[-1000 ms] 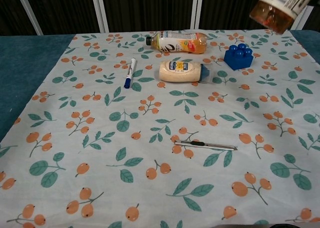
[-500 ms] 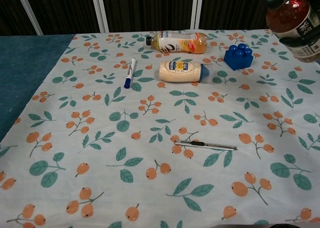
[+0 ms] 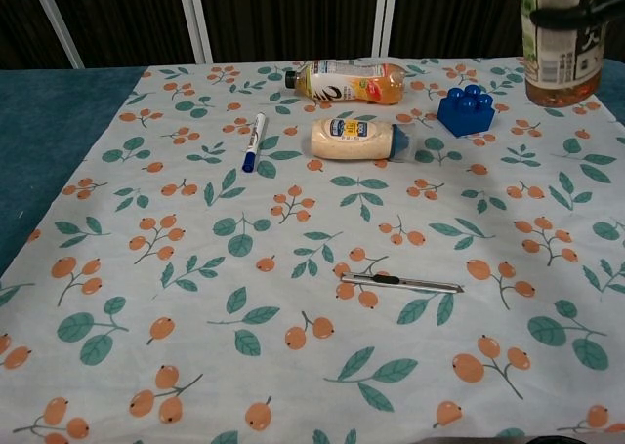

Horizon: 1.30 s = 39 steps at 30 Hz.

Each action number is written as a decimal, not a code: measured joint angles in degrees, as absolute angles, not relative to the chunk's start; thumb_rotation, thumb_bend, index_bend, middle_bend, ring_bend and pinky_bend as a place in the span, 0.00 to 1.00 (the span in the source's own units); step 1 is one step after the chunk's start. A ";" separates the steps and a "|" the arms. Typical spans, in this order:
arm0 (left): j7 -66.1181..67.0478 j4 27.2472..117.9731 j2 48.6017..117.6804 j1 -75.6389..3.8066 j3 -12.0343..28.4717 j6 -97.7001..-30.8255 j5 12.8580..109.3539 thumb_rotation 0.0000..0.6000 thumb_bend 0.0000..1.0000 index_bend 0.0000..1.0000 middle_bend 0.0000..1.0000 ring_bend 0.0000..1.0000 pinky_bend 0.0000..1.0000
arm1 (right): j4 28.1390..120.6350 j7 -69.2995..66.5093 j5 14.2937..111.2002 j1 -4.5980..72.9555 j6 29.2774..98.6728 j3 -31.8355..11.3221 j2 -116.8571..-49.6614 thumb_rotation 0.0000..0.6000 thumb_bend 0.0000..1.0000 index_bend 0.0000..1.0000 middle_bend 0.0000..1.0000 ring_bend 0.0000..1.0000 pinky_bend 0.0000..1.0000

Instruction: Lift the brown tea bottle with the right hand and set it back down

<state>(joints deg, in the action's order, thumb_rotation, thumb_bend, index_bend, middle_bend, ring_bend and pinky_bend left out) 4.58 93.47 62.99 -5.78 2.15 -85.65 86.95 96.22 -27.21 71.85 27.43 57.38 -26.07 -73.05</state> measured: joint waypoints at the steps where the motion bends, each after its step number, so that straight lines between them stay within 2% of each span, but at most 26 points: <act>1: 4.61 93.46 63.00 -5.77 2.13 -85.65 86.96 1.00 0.36 0.19 0.03 0.00 0.00 | 96.76 -33.00 72.53 27.17 57.14 -26.59 -72.46 1.00 0.45 0.49 0.50 0.52 0.54; 5: 4.73 93.45 63.03 -5.77 2.16 -85.63 86.89 1.00 0.36 0.19 0.03 0.00 0.00 | 98.44 -58.51 76.94 25.83 57.45 -28.61 -69.74 1.00 0.44 0.49 0.50 0.52 0.54; 9: 4.92 93.45 63.12 -5.78 2.15 -85.56 86.86 1.00 0.36 0.19 0.03 0.00 0.00 | 98.82 -83.16 83.63 24.15 60.96 -29.95 -66.72 1.00 0.44 0.49 0.50 0.52 0.54; 13: 5.14 93.50 63.22 -5.77 2.13 -85.56 86.85 1.00 0.36 0.19 0.03 0.00 0.00 | 98.39 -98.74 89.43 23.12 65.43 -29.69 -64.57 1.00 0.44 0.49 0.50 0.52 0.54; 17: 5.20 93.53 63.20 -5.70 2.14 -85.73 86.88 1.00 0.36 0.19 0.03 0.00 0.00 | 97.61 -104.66 92.61 22.93 66.96 -28.24 -63.42 1.00 0.44 0.49 0.50 0.52 0.54; 20: 5.51 93.29 63.24 -5.65 2.20 -86.00 86.98 1.00 0.37 0.19 0.03 0.00 0.00 | 96.90 -102.62 93.39 23.20 66.64 -26.76 -63.47 1.00 0.44 0.49 0.50 0.52 0.54; 23: 5.41 93.23 63.26 -5.62 2.22 -86.01 86.95 1.00 0.37 0.19 0.03 0.00 0.00 | 96.34 -94.89 93.25 23.57 65.87 -25.27 -64.06 1.00 0.44 0.49 0.50 0.52 0.54; 33: 5.60 93.51 63.24 -5.59 2.37 -85.80 86.38 1.00 0.37 0.19 0.03 0.00 0.00 | 92.73 -50.33 87.31 25.05 63.39 -20.45 -69.78 1.00 0.44 0.49 0.50 0.52 0.54; 39: 6.09 93.57 63.38 -5.66 2.49 -85.58 86.00 1.00 0.37 0.19 0.03 0.00 0.00 | 87.68 -34.40 79.82 25.28 63.64 -17.55 -77.35 1.00 0.44 0.49 0.50 0.52 0.54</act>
<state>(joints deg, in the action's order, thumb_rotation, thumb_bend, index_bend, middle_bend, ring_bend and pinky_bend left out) 6.09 93.57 63.38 -5.66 2.49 -85.58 86.00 87.68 -34.40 79.82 25.28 63.64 -17.55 -77.35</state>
